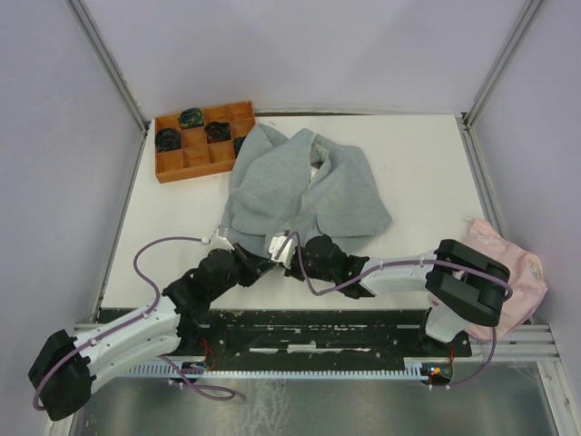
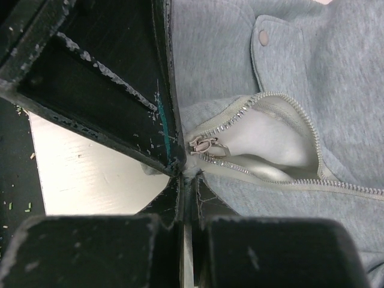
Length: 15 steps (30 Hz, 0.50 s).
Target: Zip up the jacket
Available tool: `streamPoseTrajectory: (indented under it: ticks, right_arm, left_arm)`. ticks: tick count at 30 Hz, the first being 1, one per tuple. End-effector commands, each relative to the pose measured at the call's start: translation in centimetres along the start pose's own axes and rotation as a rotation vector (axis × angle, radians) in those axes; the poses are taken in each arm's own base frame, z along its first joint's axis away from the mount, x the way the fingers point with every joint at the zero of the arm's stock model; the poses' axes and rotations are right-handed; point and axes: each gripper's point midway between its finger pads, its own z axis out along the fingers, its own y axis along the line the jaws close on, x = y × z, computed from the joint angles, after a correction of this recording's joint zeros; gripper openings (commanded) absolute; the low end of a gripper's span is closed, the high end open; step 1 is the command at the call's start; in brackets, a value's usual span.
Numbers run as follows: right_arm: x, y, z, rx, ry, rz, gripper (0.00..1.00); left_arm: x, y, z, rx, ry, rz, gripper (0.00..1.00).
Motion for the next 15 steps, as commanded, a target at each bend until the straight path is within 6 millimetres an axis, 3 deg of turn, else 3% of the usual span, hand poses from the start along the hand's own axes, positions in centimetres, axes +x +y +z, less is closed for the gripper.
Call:
streamPoseTrajectory:
  ticks: [1, 5, 10, 15]
  right_arm:
    - [-4.3, 0.2, 0.7, -0.011, -0.124, 0.003, 0.01]
    - [-4.0, 0.5, 0.2, -0.024, -0.107, 0.014, 0.09]
    - [-4.1, 1.3, -1.3, -0.149, -0.047, 0.036, 0.28]
    - [-5.0, -0.3, -3.2, -0.22, -0.064, 0.127, 0.31]
  left_arm:
    - [-0.3, -2.0, -0.3, 0.082, -0.007, -0.052, 0.04]
    - [-0.4, -1.7, -0.4, 0.075, -0.016, -0.015, 0.03]
    - [-0.9, -1.1, -0.7, 0.053, -0.034, 0.104, 0.03]
    - [-1.1, -0.9, -0.9, 0.03, 0.003, 0.303, 0.03]
